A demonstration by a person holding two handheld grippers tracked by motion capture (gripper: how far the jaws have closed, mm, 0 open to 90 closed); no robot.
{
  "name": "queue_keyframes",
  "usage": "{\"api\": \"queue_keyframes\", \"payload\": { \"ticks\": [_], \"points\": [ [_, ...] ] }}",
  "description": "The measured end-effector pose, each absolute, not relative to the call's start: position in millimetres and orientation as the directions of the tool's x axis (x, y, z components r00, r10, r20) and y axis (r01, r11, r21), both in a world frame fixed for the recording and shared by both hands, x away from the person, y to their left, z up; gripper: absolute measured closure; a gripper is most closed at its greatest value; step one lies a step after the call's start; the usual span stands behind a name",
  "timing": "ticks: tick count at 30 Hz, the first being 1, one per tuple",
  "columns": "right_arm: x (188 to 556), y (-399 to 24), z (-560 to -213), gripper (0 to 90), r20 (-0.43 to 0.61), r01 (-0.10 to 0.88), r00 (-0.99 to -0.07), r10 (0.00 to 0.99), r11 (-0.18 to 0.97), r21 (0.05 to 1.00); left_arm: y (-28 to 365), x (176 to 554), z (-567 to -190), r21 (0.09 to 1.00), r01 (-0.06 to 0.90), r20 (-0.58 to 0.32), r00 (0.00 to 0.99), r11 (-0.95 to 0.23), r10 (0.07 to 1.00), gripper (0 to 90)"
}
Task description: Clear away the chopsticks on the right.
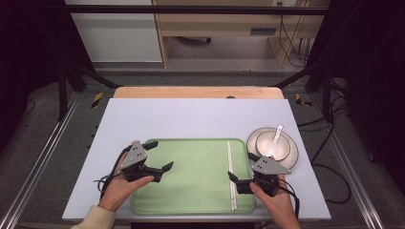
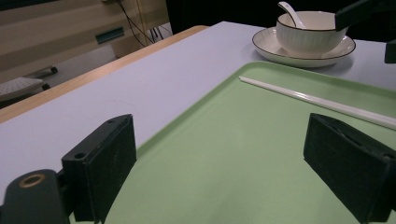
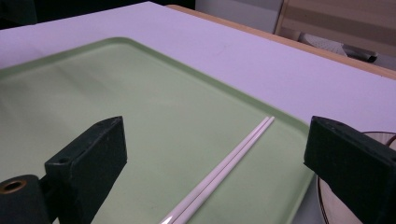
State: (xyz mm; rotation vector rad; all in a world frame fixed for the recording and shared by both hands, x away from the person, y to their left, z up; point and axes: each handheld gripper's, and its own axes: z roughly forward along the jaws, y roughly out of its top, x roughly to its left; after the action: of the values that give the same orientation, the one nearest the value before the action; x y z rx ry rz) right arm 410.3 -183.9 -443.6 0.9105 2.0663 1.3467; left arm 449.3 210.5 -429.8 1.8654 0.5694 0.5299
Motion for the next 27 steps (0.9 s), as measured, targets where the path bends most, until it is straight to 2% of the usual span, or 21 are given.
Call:
{"api": "queue_keyframes", "payload": {
  "ticks": [12,27],
  "points": [
    [410,-186,-436,5.7,-0.059,0.238,-0.66,0.749,0.284,0.929,232,439,-426,0.949,0.119,0.093,0.782,-0.293,0.617,4.9],
    [408,-197,-434,6.3,-0.083,0.223,-0.658,0.748,0.298,0.928,259,430,-420,0.963,0.06,0.131,0.747,-0.262,0.651,4.4]
  ]
}}
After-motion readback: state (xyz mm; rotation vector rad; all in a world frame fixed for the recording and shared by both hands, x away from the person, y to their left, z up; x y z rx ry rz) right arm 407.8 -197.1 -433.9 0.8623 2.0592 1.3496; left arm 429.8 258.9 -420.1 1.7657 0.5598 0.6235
